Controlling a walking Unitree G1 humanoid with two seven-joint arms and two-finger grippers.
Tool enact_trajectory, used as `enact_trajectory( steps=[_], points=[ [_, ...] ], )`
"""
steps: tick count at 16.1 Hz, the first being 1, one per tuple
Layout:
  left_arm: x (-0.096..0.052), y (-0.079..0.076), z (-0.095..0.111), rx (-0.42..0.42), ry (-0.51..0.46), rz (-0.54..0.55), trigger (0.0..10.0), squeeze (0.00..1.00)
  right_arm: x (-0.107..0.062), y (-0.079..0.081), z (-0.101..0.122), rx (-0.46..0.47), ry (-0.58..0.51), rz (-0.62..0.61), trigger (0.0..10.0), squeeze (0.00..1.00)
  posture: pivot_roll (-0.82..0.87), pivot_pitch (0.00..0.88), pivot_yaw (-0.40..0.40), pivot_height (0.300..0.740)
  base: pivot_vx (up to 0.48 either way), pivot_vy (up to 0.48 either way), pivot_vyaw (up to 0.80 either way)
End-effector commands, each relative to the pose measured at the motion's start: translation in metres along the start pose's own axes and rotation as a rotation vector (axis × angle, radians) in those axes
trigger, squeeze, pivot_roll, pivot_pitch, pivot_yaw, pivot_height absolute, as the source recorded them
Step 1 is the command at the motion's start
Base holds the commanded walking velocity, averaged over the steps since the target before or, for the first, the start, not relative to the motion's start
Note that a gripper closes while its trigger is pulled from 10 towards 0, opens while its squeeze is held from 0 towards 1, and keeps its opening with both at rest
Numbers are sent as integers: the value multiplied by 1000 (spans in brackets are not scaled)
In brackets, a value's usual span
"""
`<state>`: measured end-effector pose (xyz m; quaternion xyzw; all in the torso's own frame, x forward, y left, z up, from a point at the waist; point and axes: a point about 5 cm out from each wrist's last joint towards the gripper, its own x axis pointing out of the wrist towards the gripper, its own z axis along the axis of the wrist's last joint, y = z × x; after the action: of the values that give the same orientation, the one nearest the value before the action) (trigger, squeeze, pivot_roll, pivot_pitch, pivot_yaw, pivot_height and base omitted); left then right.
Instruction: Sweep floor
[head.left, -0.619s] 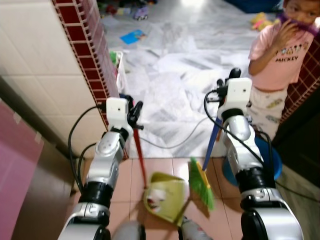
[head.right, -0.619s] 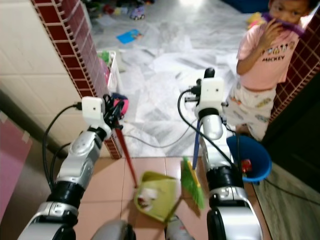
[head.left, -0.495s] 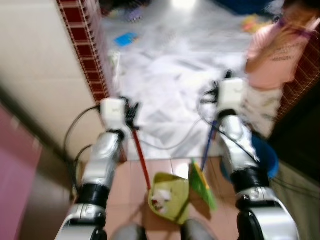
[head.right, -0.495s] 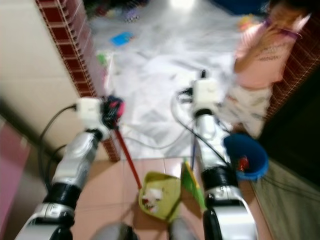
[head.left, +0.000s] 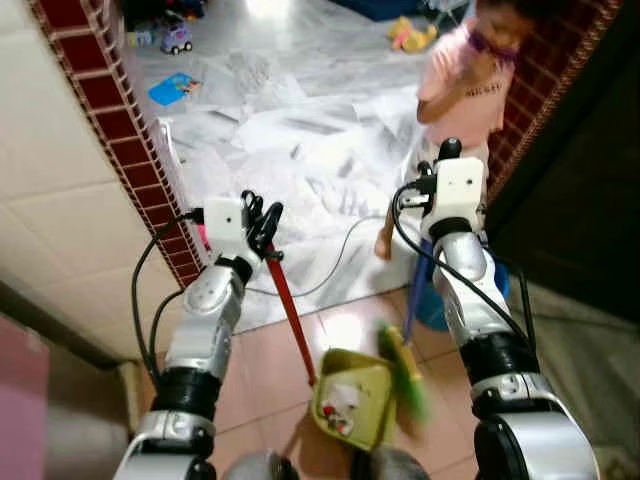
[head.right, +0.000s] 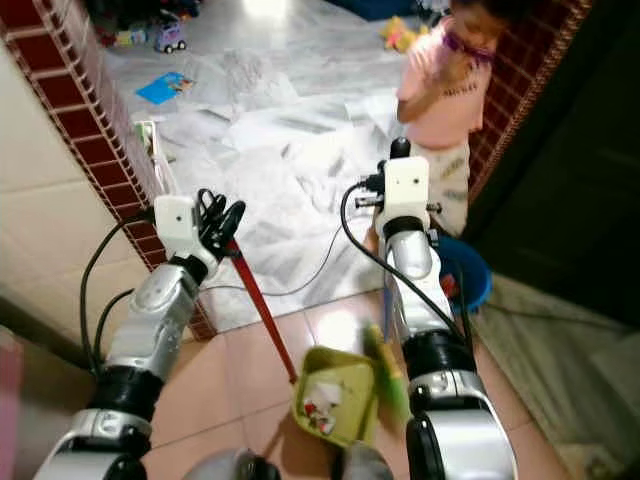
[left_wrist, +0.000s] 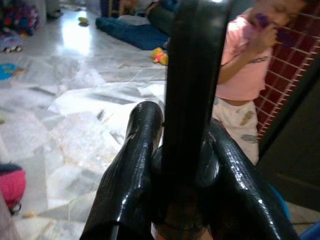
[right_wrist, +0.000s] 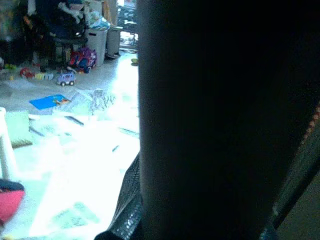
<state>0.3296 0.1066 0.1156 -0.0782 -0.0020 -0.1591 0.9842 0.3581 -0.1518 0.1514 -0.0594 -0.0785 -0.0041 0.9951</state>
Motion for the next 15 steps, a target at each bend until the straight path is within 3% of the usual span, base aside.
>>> enact_trajectory(
  steps=[1,15],
  points=[
    [3,-2,16,17,-65,-21,10000,0,4,-3,10,-16,-41,-8,10000,0,-42,4,27,740,0,-300,0],
    [5,2,20,44,-72,51,10000,0,2,2,9,-28,-46,39,10000,0,-45,0,33,740,0,-407,0]
  ],
)
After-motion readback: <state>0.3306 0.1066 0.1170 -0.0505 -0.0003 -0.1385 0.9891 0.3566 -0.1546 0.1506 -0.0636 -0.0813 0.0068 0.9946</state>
